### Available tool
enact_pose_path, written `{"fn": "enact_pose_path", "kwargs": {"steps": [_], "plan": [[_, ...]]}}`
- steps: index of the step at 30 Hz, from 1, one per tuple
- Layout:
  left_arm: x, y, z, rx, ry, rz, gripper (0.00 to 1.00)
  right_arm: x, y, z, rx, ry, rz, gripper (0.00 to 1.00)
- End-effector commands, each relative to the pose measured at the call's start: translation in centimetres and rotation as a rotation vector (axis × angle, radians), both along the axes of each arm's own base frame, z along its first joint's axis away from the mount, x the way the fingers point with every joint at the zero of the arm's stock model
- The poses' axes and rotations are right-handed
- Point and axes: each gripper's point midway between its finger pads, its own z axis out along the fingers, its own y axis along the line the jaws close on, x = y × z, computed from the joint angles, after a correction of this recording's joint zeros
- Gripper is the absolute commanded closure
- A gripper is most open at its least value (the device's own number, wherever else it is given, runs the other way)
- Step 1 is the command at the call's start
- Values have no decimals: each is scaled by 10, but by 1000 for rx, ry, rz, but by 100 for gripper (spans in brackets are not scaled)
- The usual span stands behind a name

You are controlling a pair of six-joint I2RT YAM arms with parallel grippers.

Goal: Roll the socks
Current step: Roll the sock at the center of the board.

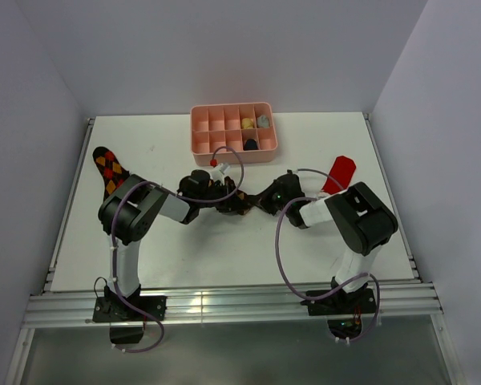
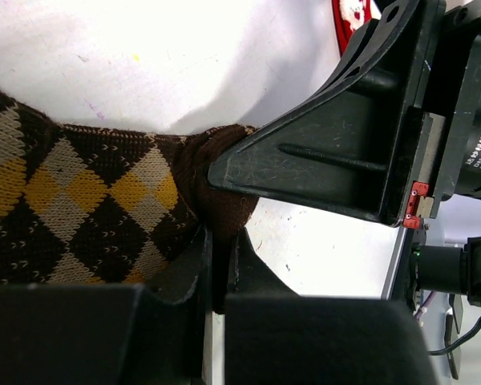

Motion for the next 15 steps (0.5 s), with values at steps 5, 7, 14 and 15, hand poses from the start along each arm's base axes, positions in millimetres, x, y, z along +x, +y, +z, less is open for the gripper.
{"fn": "enact_pose_path", "kwargs": {"steps": [5, 7, 14, 15], "plan": [[-17, 17, -28, 102, 50, 16, 71, 2, -24, -4, -202, 64, -28, 100], [-14, 20, -19, 124, 7, 35, 65, -1, -32, -4, -254, 100, -39, 100], [-10, 14, -8, 140, -67, 57, 66, 5, -34, 9, -323, 132, -41, 100], [-10, 12, -6, 133, -71, 54, 66, 2, -35, 7, -333, 147, -38, 100]]}}
